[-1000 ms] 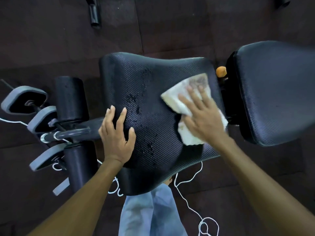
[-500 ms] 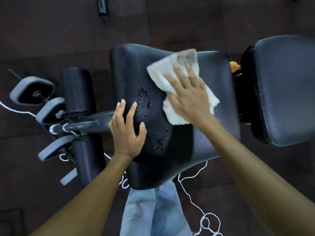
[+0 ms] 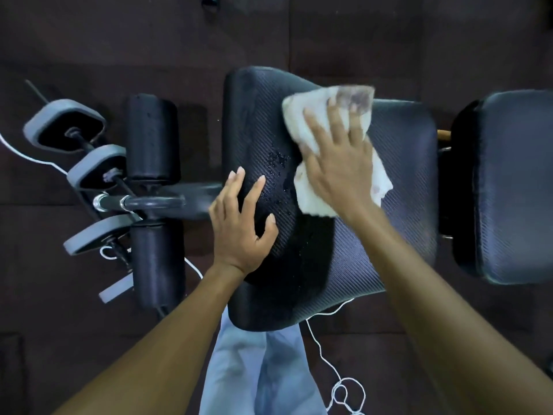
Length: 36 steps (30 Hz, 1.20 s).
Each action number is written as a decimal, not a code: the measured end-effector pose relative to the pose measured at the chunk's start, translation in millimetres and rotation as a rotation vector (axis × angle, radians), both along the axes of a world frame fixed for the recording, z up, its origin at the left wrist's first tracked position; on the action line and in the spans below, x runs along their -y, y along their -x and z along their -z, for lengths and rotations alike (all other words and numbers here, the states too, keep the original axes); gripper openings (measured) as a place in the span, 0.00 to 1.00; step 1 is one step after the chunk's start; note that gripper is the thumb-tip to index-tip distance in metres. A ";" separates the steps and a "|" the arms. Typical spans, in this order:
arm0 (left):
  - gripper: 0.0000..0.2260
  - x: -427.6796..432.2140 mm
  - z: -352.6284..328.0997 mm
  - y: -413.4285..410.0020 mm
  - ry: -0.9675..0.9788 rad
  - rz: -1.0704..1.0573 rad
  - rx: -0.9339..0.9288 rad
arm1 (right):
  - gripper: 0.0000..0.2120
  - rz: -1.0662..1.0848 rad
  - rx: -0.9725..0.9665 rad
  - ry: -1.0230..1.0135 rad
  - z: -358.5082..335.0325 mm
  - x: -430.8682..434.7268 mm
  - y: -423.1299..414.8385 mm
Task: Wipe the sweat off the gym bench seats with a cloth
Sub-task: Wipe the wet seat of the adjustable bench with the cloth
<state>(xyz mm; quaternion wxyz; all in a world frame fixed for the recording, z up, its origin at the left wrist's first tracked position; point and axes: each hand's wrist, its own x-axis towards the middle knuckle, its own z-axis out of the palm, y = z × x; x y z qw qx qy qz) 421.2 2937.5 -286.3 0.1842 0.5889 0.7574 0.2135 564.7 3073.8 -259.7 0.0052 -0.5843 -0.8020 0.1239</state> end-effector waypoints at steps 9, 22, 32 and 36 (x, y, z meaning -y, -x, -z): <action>0.30 -0.2 0.9 0.5 -0.028 -0.014 -0.002 | 0.26 0.014 0.024 0.004 9.8 -54.5 -0.3; 0.34 -0.4 -2.6 1.3 -0.009 -0.059 0.051 | 0.24 -0.385 -0.044 -0.033 6.9 -52.4 4.2; 0.35 1.0 -4.9 0.7 0.034 -0.085 0.094 | 0.23 -0.371 0.059 -0.022 -0.6 -51.2 86.0; 0.33 10.6 -6.3 -3.4 0.063 -0.139 0.092 | 0.24 -0.452 -0.013 0.020 -5.4 -15.2 10.1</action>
